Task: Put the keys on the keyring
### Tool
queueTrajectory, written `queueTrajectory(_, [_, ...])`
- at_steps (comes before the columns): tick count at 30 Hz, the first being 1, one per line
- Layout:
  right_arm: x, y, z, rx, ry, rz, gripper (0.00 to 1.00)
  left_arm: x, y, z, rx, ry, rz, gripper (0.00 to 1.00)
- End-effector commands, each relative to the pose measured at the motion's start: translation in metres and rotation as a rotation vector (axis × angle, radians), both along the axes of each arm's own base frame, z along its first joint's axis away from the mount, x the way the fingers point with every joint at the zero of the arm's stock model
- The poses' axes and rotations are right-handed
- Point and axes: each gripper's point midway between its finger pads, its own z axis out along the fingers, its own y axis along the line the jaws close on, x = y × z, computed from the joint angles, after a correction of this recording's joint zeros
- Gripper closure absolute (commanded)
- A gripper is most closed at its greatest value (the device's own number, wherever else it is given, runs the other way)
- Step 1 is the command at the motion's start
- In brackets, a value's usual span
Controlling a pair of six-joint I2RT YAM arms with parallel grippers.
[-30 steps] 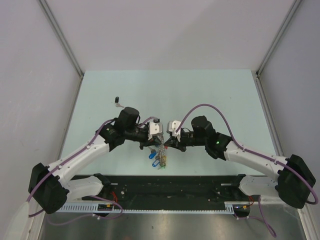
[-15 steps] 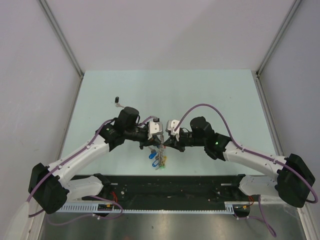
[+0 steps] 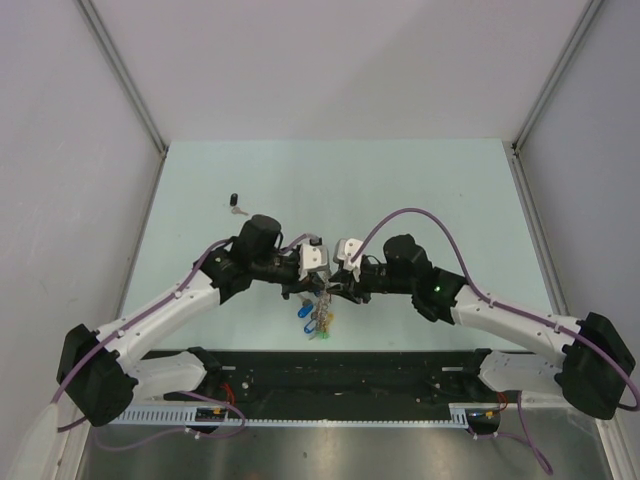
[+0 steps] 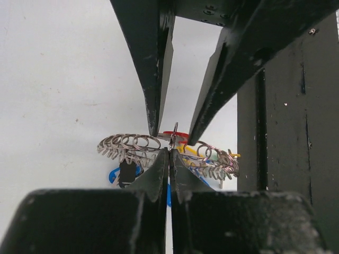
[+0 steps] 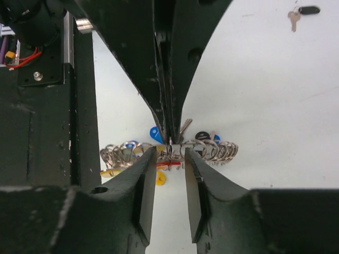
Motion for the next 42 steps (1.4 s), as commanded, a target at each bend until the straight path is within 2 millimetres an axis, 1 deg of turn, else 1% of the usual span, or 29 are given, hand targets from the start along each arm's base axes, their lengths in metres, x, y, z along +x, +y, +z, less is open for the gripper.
queueTrajectory(1, [0.001, 0.001, 0.048, 0.102, -0.097, -0.01, 0.64, 0.0, -0.014, 0.03, -0.098, -0.072, -0.04, 1.0])
queueTrajectory(2, [0.0, -0.002, 0.046, 0.091, -0.092, -0.018, 0.63, 0.001, -0.013, 0.029, -0.095, -0.073, -0.036, 1.0])
queueTrajectory(3, [-0.001, -0.004, 0.05, 0.097, -0.095, -0.022, 0.62, 0.002, -0.013, 0.03, -0.096, -0.077, -0.03, 1.0])
queueTrajectory(4, [-0.001, -0.007, 0.047, 0.085, -0.086, -0.029, 0.6, 0.002, -0.013, 0.029, -0.096, -0.078, -0.027, 1.0])
queueTrajectory(7, [0.0, -0.014, 0.048, 0.088, -0.08, -0.055, 0.59, 0.003, -0.012, 0.031, -0.1, -0.088, -0.02, 1.0])
queueTrajectory(9, [0.003, -0.022, 0.041, 0.088, -0.063, -0.079, 0.59, 0.006, -0.011, 0.032, -0.102, -0.097, -0.006, 0.99])
queueTrajectory(10, [0.003, -0.024, 0.047, 0.117, -0.063, -0.082, 0.59, 0.006, -0.011, 0.032, -0.103, -0.095, -0.002, 1.0])
queueTrajectory(11, [0.002, -0.028, 0.04, 0.117, -0.048, -0.085, 0.59, 0.006, -0.012, 0.034, -0.108, -0.1, 0.0, 1.0])
queueTrajectory(12, [0.001, -0.03, 0.038, 0.124, -0.041, -0.081, 0.59, 0.005, -0.012, 0.034, -0.111, -0.099, -0.002, 1.0])
queueTrajectory(13, [0.002, -0.032, 0.043, 0.151, -0.048, -0.08, 0.59, 0.005, -0.012, 0.035, -0.116, -0.097, 0.0, 1.0])
queueTrajectory(14, [0.003, -0.034, 0.04, 0.155, -0.045, -0.081, 0.59, 0.005, -0.013, 0.037, -0.125, -0.104, -0.001, 1.0])
queueTrajectory(15, [0.002, -0.035, 0.033, 0.148, -0.034, -0.078, 0.6, 0.005, -0.013, 0.037, -0.127, -0.1, -0.002, 1.0])
queueTrajectory(16, [0.003, -0.036, 0.031, 0.153, -0.03, -0.07, 0.63, 0.004, -0.013, 0.037, -0.13, -0.1, -0.004, 1.0])
queueTrajectory(18, [0.002, -0.036, 0.022, 0.148, -0.011, -0.057, 0.66, 0.005, -0.014, 0.038, -0.138, -0.102, -0.003, 1.0])
queueTrajectory(21, [0.001, -0.033, 0.017, 0.152, -0.004, -0.034, 0.66, 0.004, -0.014, 0.041, -0.151, -0.105, -0.003, 1.0])
queueTrajectory(32, [0.006, -0.025, 0.024, 0.198, -0.029, -0.009, 0.72, 0.003, -0.016, 0.042, -0.163, -0.094, -0.008, 0.99])
queueTrajectory(42, [0.006, -0.018, 0.023, 0.201, -0.019, 0.02, 0.8, 0.003, -0.017, 0.042, -0.163, -0.09, -0.009, 1.0])
